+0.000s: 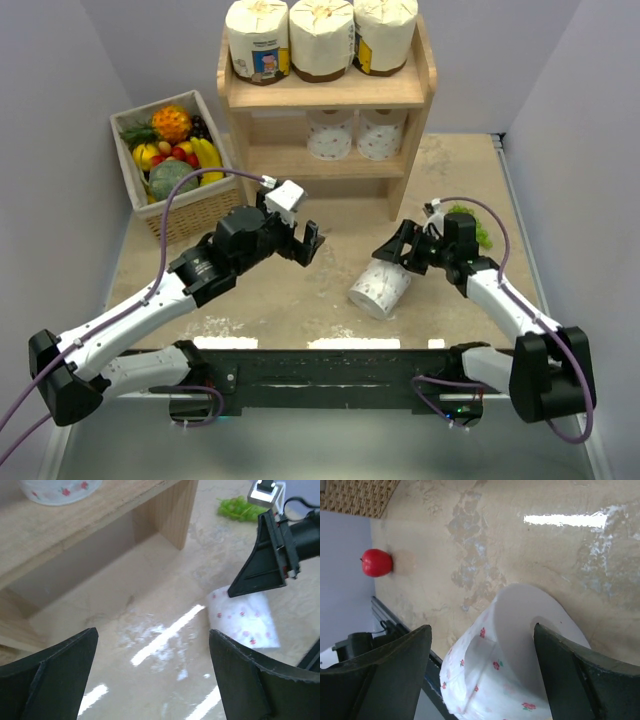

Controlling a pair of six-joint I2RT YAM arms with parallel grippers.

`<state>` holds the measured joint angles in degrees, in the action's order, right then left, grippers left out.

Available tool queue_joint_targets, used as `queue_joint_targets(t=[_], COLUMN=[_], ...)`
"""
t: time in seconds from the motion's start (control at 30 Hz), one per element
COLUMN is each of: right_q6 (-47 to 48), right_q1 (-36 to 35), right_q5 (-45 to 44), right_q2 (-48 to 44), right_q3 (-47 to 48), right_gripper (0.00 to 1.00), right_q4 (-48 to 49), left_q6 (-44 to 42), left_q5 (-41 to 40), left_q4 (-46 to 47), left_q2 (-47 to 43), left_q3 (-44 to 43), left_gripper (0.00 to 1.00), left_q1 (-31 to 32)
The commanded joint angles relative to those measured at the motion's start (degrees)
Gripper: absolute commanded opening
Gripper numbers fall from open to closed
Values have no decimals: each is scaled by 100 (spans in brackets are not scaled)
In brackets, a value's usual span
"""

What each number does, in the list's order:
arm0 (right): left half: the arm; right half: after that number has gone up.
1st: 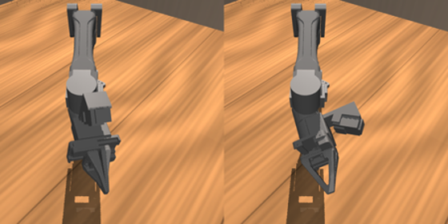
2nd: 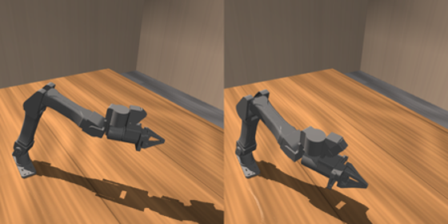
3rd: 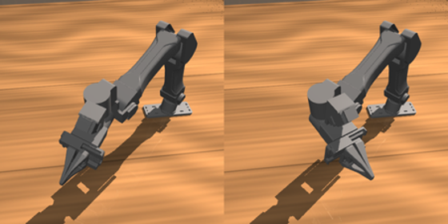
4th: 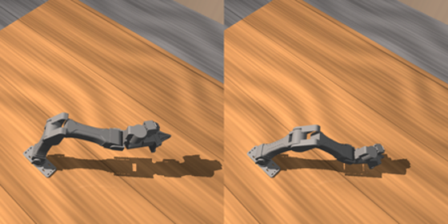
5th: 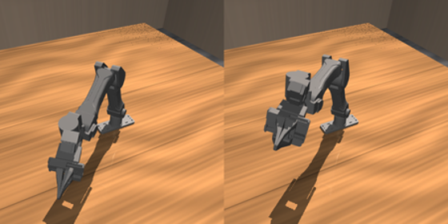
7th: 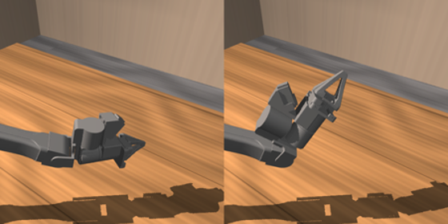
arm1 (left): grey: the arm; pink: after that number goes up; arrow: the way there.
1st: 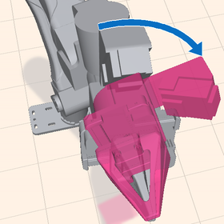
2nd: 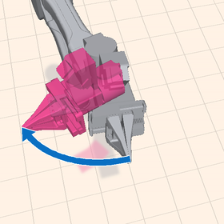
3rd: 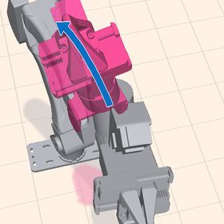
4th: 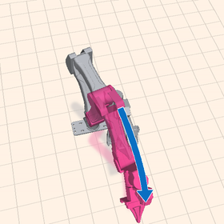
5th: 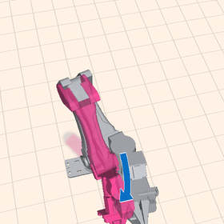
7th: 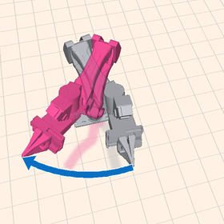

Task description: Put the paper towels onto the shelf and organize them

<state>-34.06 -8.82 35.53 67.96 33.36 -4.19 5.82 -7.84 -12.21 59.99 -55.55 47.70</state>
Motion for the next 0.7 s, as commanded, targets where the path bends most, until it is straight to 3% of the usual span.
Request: queue_joint_targets(t=[0.0,0.1,0.17,0.37,0.67], right_q6=[-803,-603,-470,-399,-206], right_q1=[-14,-6,-6,-6,21], right_q5=[-781,-1231,-1731,-3128,-3544], right_q2=[-844,-987,-926,-1179,-1857], right_q3=[-120,108,477,988,1032], right_gripper=[87,88,88,89,92], right_q4=[121,-326,-696,-1690,-2033], left_q6=[1814,3053,3711,5162,6720], left_q5=[1068,1949,2005,1435,230], left_q4=[488,2052,2746,3819,4428], left_q2=[-179,-338,-234,364,987], left_q3=[516,1755,2249,2496,2795], left_gripper=[96,93,92,89,92], left_q1=[11,72,230,1091,1830])
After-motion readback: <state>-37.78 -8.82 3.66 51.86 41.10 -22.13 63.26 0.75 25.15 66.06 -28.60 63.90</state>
